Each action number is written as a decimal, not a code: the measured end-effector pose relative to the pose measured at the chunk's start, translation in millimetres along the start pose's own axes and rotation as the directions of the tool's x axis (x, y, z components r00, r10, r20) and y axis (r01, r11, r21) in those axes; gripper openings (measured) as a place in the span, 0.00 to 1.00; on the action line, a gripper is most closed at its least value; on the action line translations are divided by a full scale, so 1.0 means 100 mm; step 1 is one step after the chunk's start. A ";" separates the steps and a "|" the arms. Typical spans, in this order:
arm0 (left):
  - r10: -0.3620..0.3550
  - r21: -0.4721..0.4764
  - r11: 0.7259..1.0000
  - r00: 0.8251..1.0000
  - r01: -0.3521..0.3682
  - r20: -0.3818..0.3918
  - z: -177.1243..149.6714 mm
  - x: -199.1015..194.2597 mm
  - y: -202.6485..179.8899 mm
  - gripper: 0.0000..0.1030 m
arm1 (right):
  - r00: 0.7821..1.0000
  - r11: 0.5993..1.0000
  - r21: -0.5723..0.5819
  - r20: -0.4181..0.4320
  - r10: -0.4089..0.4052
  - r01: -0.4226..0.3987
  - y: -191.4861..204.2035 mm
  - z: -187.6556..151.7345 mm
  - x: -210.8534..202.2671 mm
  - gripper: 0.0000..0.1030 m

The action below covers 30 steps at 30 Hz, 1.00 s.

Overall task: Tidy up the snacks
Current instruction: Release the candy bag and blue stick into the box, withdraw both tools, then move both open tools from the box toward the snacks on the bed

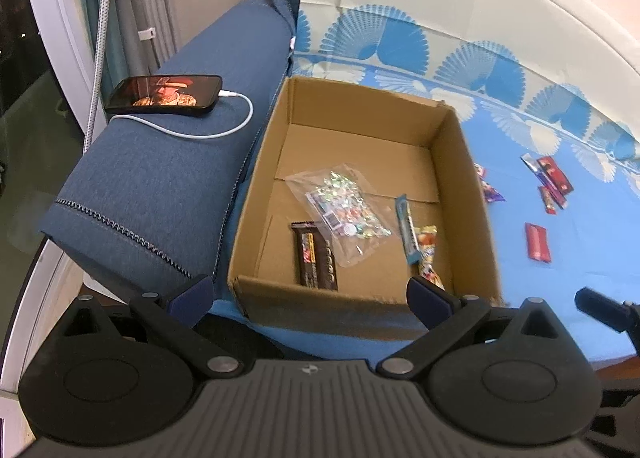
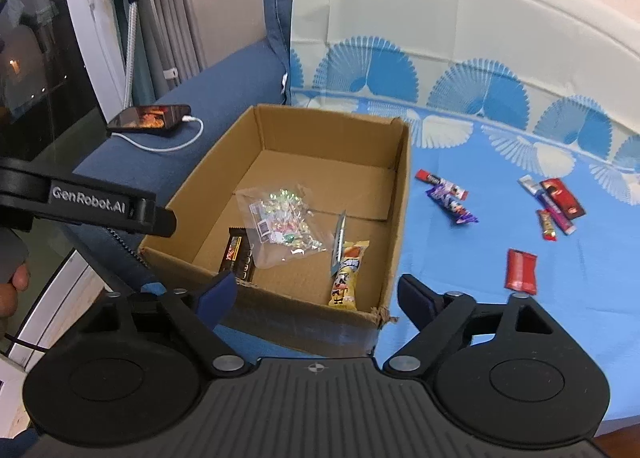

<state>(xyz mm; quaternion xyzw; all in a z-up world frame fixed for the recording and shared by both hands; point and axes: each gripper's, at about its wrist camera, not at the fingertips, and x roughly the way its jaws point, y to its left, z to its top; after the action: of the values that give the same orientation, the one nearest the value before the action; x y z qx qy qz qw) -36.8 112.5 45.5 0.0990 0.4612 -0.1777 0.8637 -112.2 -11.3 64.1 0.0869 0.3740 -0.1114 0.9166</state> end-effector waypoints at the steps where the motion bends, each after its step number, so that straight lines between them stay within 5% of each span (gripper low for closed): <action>1: -0.002 0.004 1.000 1.000 0.002 0.003 -0.03 -0.03 -0.01 1.00 | 1.000 1.000 -0.002 0.010 -0.004 0.004 0.00 -0.02 -0.06 0.88; 30: -0.011 0.049 0.999 0.999 0.008 0.051 -0.24 -0.35 -0.13 1.00 | 0.997 1.000 -0.014 0.076 -0.008 0.009 0.01 -0.18 -0.44 1.00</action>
<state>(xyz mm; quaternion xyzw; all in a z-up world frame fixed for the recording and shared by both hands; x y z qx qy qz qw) -78.4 115.9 61.7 0.1134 0.4348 -0.1956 0.8717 -154.9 0.8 82.5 0.0744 0.3400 -0.1159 0.9303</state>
